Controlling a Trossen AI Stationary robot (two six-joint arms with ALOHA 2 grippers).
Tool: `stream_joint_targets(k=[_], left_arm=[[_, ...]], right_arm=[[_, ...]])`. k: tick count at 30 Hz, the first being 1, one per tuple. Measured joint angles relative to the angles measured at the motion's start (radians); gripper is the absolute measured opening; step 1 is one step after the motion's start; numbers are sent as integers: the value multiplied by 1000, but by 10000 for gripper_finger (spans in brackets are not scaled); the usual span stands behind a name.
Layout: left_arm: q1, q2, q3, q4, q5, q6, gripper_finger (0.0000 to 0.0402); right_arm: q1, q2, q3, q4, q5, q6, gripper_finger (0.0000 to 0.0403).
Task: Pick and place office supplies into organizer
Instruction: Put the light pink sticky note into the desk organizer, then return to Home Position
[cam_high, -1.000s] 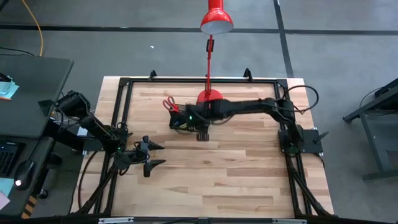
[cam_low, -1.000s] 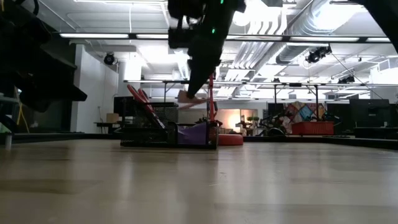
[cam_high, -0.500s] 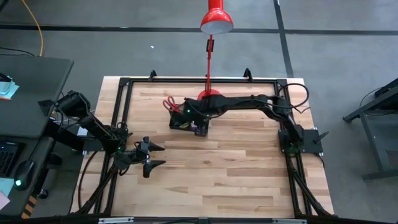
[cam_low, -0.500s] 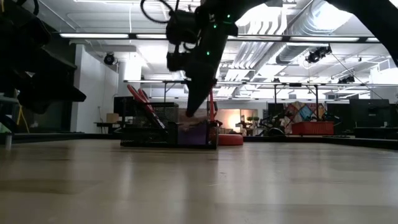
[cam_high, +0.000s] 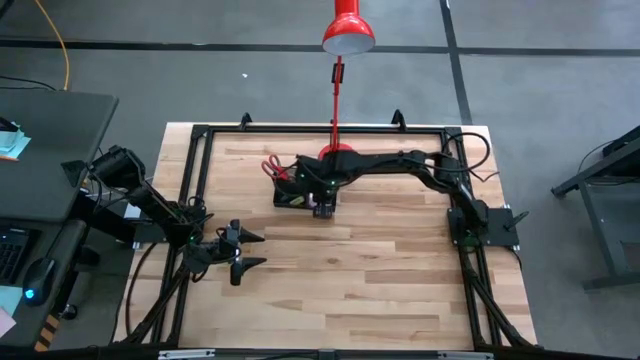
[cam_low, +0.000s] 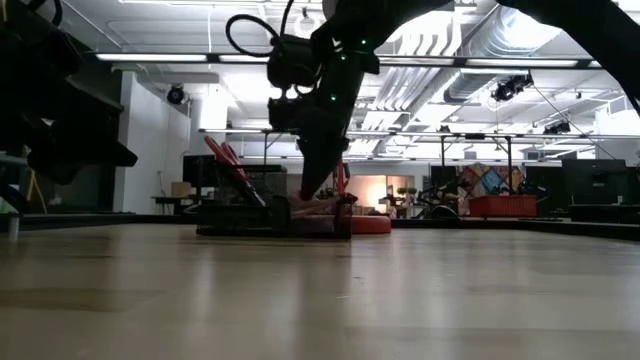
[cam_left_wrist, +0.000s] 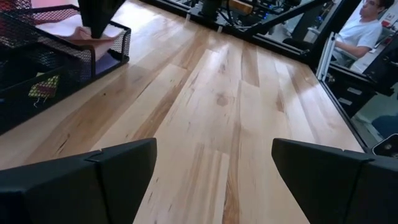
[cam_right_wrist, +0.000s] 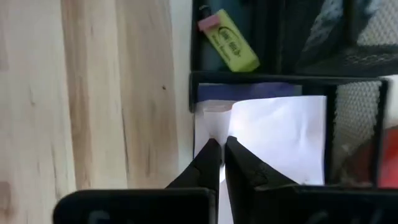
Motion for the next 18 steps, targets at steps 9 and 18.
stream_joint_targets(k=[9,18], left_arm=[[0,0,0,-9,1,-7,312],[0,0,0,-23,-22,-5,312]], right_arm=[[-7,40,0,-24,37,41,84],[-11,8,17,-118,-59,149,162]])
